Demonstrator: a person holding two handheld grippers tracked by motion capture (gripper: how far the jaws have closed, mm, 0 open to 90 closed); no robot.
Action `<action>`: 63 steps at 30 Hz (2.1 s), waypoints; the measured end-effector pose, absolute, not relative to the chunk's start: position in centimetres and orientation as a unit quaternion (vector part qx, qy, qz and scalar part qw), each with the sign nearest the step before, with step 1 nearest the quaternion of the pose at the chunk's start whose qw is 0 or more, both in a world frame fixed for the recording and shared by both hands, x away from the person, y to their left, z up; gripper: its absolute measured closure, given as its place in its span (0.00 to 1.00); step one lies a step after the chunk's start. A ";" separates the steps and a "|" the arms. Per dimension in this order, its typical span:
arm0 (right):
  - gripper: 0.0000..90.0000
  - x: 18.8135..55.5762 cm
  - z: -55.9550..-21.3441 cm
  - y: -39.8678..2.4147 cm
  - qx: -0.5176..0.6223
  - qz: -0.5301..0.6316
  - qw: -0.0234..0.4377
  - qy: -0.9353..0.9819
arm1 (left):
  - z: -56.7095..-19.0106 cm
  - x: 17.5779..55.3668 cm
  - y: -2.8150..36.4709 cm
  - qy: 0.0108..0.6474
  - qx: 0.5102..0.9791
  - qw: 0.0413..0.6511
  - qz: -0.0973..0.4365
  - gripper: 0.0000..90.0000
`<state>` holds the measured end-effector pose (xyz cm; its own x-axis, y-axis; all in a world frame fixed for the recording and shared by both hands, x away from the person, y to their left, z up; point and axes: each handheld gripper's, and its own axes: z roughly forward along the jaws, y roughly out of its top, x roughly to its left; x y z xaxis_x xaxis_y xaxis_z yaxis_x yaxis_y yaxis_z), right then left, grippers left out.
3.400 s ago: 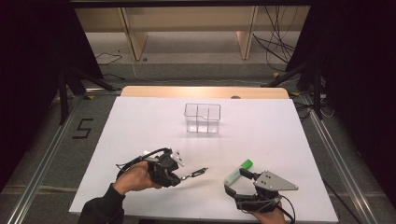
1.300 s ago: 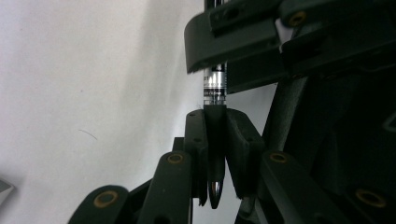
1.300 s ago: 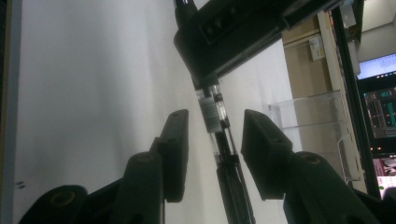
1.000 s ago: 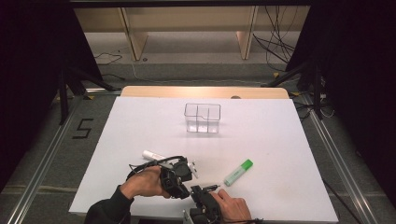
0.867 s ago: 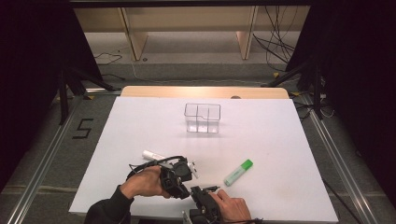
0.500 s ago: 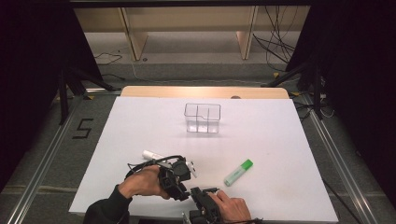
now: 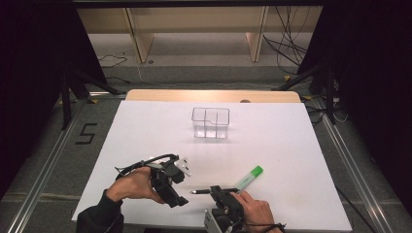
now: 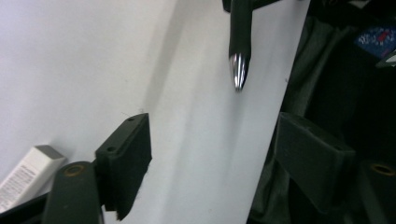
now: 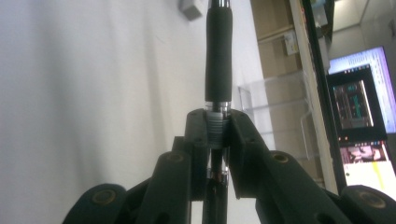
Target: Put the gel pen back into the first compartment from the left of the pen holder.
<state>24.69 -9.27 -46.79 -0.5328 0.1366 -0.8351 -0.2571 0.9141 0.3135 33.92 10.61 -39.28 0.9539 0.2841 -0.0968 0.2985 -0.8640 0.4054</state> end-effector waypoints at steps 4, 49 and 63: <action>0.89 25.5 -46.0 -10.6 -0.002 0.223 0.480 0.848 | -39.3 34.4 11.4 0.153 0.959 0.240 -0.013 0.22; 0.88 41.0 -36.8 -13.6 0.362 0.567 0.184 0.716 | -45.6 32.3 14.5 0.299 0.786 0.509 0.185 0.17; 0.88 45.9 -36.3 -10.7 0.376 0.560 0.183 0.715 | -46.1 32.6 16.3 0.330 0.767 0.522 0.171 0.17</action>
<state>45.94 -10.72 -36.32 -0.6497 0.7432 0.1598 0.3327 0.0890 0.9388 32.60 16.32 -46.10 0.7235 0.6854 -0.0828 0.3283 -0.2360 0.9146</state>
